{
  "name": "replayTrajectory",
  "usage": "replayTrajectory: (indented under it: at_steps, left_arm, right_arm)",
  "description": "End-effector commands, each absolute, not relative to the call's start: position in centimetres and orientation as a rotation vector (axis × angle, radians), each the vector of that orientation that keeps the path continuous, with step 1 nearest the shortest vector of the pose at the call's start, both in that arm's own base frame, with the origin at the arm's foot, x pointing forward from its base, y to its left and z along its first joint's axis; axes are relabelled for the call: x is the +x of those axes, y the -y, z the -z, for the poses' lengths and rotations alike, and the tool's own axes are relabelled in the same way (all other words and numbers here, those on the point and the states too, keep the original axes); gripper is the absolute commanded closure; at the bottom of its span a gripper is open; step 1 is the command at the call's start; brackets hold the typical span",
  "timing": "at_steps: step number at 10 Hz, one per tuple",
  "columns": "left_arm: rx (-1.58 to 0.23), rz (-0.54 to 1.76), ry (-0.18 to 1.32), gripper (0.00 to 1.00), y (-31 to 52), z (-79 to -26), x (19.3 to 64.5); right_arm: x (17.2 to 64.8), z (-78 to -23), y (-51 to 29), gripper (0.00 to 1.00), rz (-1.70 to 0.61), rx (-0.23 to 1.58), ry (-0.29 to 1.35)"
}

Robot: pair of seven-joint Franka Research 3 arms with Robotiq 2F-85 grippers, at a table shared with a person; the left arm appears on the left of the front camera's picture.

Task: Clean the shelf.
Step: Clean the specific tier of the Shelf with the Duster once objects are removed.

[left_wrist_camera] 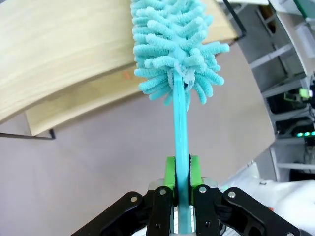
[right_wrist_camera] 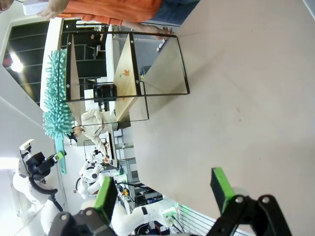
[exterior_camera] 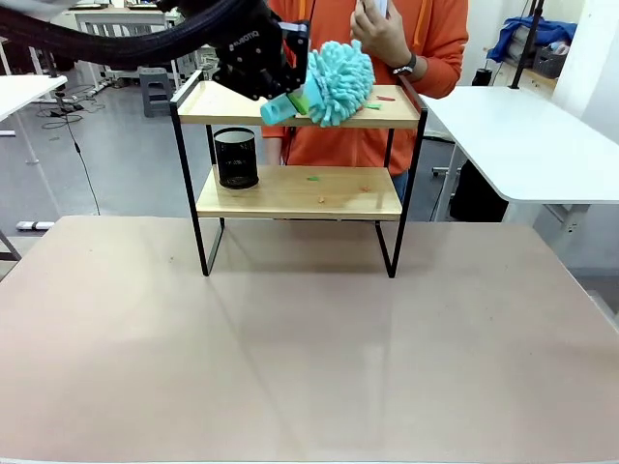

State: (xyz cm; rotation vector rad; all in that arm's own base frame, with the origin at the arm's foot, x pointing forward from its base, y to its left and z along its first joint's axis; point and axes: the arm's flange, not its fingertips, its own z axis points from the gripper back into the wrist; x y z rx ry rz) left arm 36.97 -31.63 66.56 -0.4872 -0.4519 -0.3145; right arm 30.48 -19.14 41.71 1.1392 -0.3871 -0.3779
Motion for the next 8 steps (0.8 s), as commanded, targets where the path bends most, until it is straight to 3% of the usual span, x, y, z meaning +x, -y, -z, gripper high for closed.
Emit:
replayTrajectory:
  at_steps: [1,3,8]
  left_arm:
    - [-0.499,0.435,0.381,0.88,30.8,-67.0,36.1]
    - [-0.537,0.562,0.296,0.88,29.3,-67.9,34.5]
    - [-0.549,0.676,0.328,0.88,20.6,-71.1,29.3]
  right_arm:
    - [30.6,-41.8,19.1,0.00,0.367,1.155,0.411]
    - [30.6,-41.8,19.1,0.00,0.367,1.155,0.411]
    - [30.6,-41.8,19.1,0.00,0.367,1.155,0.411]
